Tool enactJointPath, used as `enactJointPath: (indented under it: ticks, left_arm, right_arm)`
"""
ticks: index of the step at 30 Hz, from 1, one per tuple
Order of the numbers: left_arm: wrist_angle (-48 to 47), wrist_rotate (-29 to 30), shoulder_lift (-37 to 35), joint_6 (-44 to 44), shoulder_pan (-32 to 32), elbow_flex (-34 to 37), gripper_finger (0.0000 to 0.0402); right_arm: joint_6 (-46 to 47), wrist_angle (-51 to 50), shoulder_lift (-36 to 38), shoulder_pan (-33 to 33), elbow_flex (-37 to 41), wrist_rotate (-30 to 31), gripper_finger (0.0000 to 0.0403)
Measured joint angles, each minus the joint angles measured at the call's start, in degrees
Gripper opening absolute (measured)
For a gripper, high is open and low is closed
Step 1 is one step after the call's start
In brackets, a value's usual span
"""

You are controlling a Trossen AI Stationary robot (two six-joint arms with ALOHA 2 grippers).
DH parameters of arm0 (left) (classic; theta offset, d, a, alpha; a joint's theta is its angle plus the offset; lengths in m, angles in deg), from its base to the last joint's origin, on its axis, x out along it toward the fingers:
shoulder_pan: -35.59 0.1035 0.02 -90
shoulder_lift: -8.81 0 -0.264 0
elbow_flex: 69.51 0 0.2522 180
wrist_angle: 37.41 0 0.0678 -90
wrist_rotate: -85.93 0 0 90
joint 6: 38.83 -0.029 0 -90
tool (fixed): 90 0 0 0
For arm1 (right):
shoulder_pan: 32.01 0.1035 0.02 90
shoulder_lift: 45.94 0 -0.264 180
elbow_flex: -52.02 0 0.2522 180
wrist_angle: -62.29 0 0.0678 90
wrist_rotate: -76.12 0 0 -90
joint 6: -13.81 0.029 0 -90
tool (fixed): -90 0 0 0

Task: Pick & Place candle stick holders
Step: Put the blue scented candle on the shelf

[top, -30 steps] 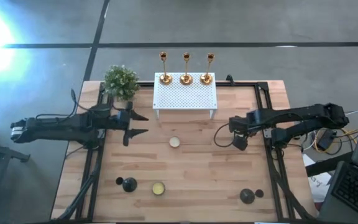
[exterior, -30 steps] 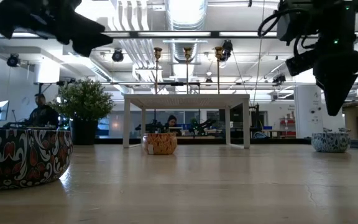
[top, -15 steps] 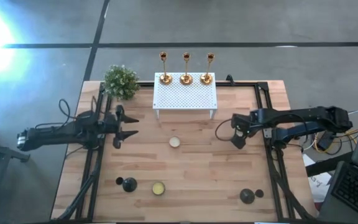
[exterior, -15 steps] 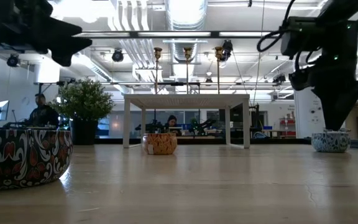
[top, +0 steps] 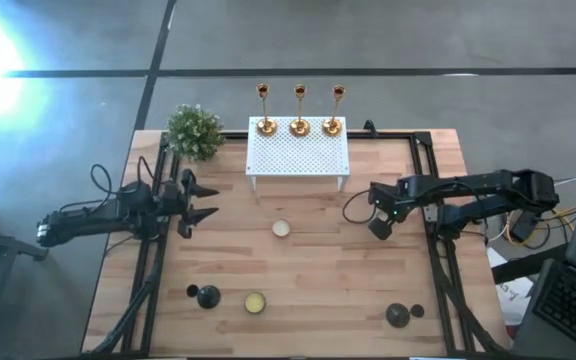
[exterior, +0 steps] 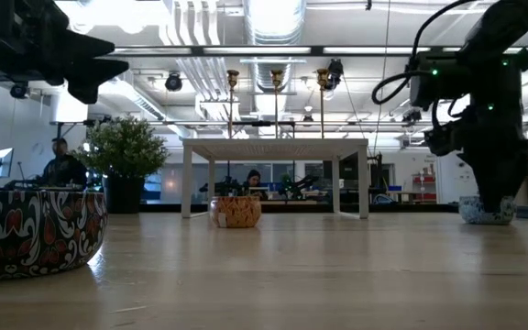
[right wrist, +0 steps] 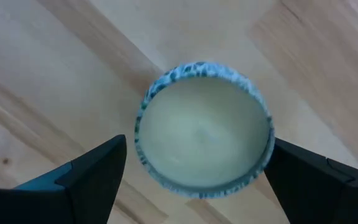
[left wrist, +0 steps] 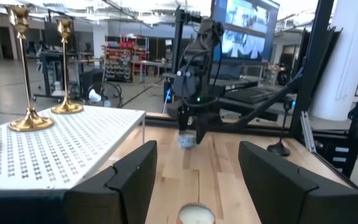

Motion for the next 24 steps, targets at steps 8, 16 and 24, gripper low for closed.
enactJointPath:
  ticks: [8,16,24]
  left_arm:
    - [0.03,0.0,0.0,0.0,0.0,0.0,0.0232]
    - [-0.03,-0.02,0.0,0.2,0.0,0.0,0.0232]
    - [-0.05,-0.02,0.02,0.75,0.0,0.0,0.0232]
  right_arm:
    - [-3.05,7.57,-1.66,0.0,0.62,0.08,0.0352]
    - [-3.1,7.6,-3.79,0.0,0.86,0.38,0.0348]
    - [-4.26,7.33,-6.03,0.0,0.67,0.62,0.0336]
